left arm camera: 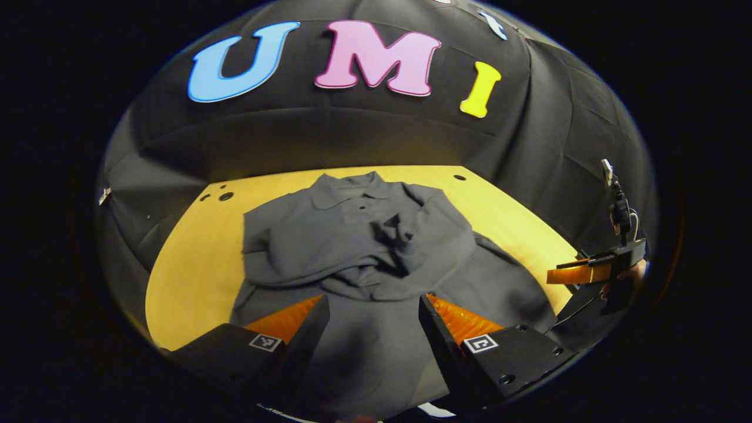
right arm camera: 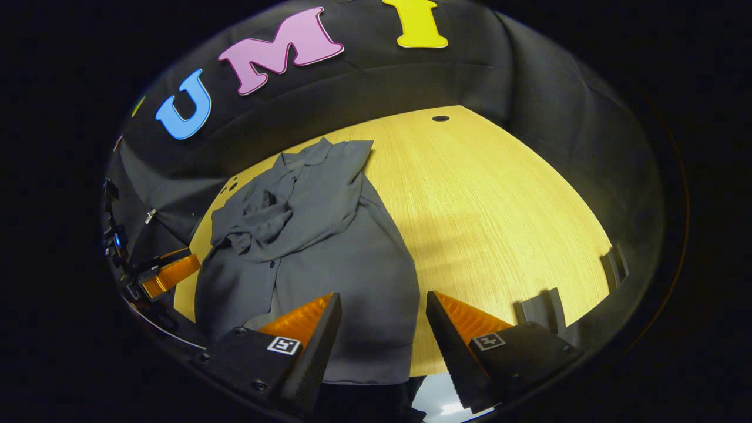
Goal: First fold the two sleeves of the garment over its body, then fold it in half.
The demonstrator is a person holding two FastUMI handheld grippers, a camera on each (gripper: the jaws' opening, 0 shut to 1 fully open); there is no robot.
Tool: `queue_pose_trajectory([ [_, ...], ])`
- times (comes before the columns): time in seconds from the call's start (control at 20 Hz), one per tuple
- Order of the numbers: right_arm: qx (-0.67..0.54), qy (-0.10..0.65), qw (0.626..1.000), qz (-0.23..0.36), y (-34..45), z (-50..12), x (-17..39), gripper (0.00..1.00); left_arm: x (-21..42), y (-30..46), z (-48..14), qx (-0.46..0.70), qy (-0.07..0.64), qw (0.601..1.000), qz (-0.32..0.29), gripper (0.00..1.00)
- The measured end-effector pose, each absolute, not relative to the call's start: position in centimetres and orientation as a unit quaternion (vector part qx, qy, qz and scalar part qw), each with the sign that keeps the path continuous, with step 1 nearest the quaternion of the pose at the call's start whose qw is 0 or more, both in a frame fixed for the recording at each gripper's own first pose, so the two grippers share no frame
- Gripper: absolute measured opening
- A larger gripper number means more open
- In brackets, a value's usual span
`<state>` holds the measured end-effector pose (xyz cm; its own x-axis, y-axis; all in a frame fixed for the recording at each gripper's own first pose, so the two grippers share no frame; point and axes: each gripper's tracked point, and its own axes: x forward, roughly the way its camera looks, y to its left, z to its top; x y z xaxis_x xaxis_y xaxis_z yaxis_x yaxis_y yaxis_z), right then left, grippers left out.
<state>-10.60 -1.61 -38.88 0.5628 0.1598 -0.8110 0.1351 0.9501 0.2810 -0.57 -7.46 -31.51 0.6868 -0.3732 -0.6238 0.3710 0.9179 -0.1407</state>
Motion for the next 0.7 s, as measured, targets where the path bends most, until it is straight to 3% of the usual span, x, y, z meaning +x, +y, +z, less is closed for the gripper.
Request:
queue_pose_trajectory([
  [0.7, 0.154, 0.525, 0.837, -0.024, -1.4, -42.2, -15.8, 0.90, -10.3, 6.9, -39.6, 0.003, 0.465, 0.882, -0.084, 0.97],
])
